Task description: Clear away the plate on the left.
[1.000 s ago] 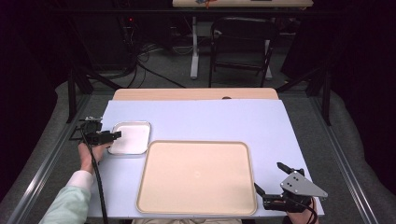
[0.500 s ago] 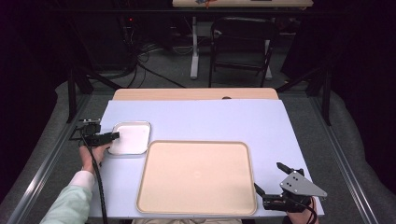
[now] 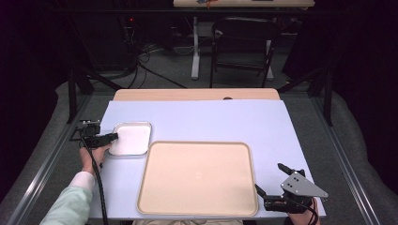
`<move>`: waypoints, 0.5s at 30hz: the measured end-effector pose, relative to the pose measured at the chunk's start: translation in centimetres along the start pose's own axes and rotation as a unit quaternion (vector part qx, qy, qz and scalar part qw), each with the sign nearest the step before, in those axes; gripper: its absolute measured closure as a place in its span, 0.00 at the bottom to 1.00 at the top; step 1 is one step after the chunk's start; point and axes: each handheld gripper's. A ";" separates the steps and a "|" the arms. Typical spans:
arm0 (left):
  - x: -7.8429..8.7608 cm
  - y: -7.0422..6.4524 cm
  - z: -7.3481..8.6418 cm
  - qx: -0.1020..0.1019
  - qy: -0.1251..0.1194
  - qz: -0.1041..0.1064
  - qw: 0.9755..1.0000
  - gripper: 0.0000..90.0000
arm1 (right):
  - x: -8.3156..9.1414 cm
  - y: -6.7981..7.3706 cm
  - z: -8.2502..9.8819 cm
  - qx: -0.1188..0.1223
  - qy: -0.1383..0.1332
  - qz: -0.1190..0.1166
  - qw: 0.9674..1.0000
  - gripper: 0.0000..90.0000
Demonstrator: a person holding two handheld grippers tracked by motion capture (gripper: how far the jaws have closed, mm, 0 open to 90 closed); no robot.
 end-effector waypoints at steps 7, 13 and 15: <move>0.0 0.5 0.3 0.031 -0.015 0.022 0.999 0.94 | 0.0 0.0 0.0 0.000 0.001 0.000 1.000 0.05; 0.1 0.9 0.4 0.052 -0.022 0.039 0.998 0.97 | 0.0 0.0 0.0 0.000 0.000 0.001 1.000 0.06; 0.1 0.9 0.4 0.052 -0.021 0.040 0.998 0.98 | 0.0 0.0 0.0 0.000 0.000 0.001 1.000 0.06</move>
Point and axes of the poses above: each handheld gripper's, and its own axes: x roughly backward along the jaws, z roughly out of its underside, y roughly to its left, and after that the axes turned 6 degrees about z, right-handed
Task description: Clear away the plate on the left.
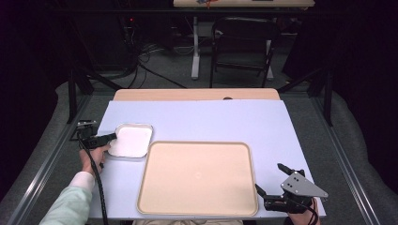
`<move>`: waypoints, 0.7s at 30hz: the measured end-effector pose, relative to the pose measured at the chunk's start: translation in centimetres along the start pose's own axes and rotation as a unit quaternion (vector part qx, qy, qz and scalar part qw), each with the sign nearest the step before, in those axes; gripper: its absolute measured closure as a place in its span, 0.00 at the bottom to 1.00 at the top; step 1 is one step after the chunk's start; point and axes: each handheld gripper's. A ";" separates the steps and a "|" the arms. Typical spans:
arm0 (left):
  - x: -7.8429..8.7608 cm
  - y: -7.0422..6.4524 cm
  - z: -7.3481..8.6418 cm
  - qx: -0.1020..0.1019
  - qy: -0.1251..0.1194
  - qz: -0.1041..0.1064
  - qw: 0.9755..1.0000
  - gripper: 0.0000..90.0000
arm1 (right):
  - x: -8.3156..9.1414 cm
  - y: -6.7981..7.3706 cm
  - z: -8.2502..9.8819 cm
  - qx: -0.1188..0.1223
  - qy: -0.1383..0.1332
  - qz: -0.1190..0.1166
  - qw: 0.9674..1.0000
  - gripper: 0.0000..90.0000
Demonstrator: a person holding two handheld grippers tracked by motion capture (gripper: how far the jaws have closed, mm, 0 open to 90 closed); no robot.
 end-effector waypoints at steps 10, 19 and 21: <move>0.6 -0.4 -0.2 -0.008 -0.009 0.004 1.000 0.98 | 0.0 0.0 0.0 -0.002 0.002 0.000 1.000 0.06; 1.5 -1.2 -0.5 -0.028 -0.026 -0.004 0.999 0.98 | -0.1 -0.1 0.0 -0.005 0.004 0.003 1.000 0.05; 1.8 -1.3 -0.6 -0.033 -0.028 -0.006 0.999 0.98 | -0.1 -0.1 0.0 -0.006 0.004 0.004 1.000 0.04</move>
Point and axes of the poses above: each handheld gripper's, and its own axes: x roughly backward along the jaws, z roughly out of its underside, y roughly to its left, and after that the axes turned 6 degrees about z, right-handed
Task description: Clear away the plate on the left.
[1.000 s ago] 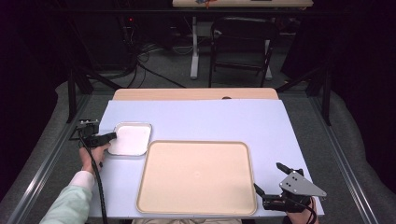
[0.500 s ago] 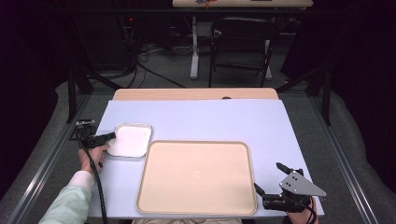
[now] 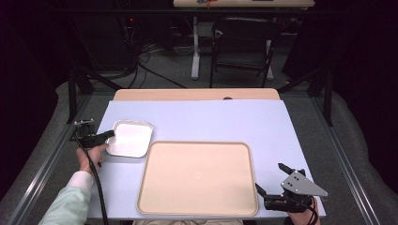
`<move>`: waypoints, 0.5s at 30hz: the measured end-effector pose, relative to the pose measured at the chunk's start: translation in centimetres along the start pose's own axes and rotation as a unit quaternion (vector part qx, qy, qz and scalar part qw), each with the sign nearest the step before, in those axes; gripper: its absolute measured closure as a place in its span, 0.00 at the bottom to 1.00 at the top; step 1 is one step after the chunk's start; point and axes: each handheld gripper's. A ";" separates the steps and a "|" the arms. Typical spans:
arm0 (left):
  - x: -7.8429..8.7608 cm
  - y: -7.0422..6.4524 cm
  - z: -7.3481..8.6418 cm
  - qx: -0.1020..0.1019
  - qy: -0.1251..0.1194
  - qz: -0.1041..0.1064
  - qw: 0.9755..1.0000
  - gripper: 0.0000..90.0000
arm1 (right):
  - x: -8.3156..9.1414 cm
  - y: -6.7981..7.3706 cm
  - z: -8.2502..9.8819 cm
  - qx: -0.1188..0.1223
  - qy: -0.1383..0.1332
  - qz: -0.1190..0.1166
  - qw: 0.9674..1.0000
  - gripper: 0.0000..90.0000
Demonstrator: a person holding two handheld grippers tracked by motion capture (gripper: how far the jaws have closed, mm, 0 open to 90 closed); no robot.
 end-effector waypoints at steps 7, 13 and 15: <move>0.9 -0.7 -0.3 -0.016 -0.015 0.001 1.000 0.98 | -0.1 -0.1 0.0 -0.006 0.005 0.003 1.000 0.02; 1.9 -1.4 -0.6 -0.026 -0.029 0.004 0.999 0.98 | -0.3 -0.2 -0.1 -0.015 0.014 0.004 1.000 0.00; 2.3 -1.5 -0.8 -0.025 -0.036 0.009 0.999 0.98 | -0.5 -0.3 -0.2 -0.021 0.016 0.002 1.000 0.00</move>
Point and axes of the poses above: each handheld gripper's, and its own axes: x roughly backward along the jaws, z roughly out of its underside, y roughly to its left, and after that the axes turned 6 degrees about z, right-handed
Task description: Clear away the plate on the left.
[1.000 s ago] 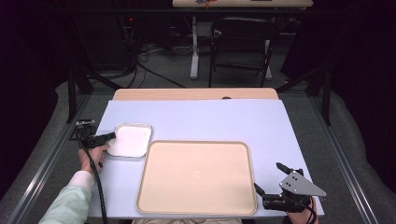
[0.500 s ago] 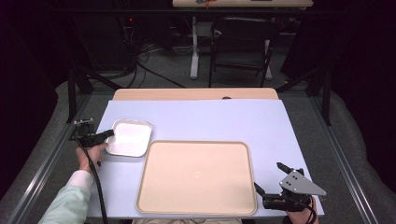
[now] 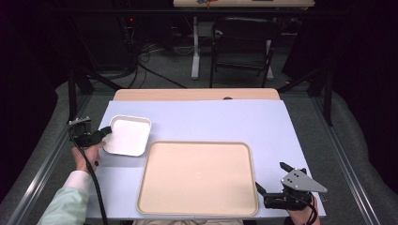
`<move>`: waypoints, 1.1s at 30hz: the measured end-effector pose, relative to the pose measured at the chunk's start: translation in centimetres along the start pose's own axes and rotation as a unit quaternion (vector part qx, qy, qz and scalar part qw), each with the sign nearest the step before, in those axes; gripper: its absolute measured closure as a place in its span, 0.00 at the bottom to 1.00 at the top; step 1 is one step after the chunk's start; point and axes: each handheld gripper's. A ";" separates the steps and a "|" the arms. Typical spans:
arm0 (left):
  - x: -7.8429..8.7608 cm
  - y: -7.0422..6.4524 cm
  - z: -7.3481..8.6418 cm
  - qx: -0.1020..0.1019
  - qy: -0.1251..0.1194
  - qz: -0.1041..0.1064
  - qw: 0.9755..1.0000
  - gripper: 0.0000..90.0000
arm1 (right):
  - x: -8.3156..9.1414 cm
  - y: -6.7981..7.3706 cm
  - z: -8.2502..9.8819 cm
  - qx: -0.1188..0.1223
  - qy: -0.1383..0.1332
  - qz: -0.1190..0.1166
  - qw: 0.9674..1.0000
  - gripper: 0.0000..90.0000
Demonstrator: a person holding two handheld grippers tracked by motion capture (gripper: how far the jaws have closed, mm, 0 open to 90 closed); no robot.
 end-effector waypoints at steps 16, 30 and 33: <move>1.2 -2.3 -0.7 -0.020 -0.023 0.024 0.999 0.98 | -2.2 0.1 -1.6 -0.013 0.023 0.005 1.000 0.00; 1.2 -5.1 -0.9 -0.043 -0.032 0.057 0.997 0.98 | -5.6 1.2 -3.5 -0.011 0.040 -0.019 0.999 0.00; 1.2 -5.7 -0.9 -0.048 -0.031 0.065 0.996 0.98 | -6.3 1.5 -3.9 -0.007 0.042 -0.028 0.999 0.00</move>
Point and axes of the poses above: each handheld gripper's, and its own axes: x roughly backward along the jaws, z roughly out of its underside, y roughly to its left, and after that the axes turned 6 degrees about z, right-handed
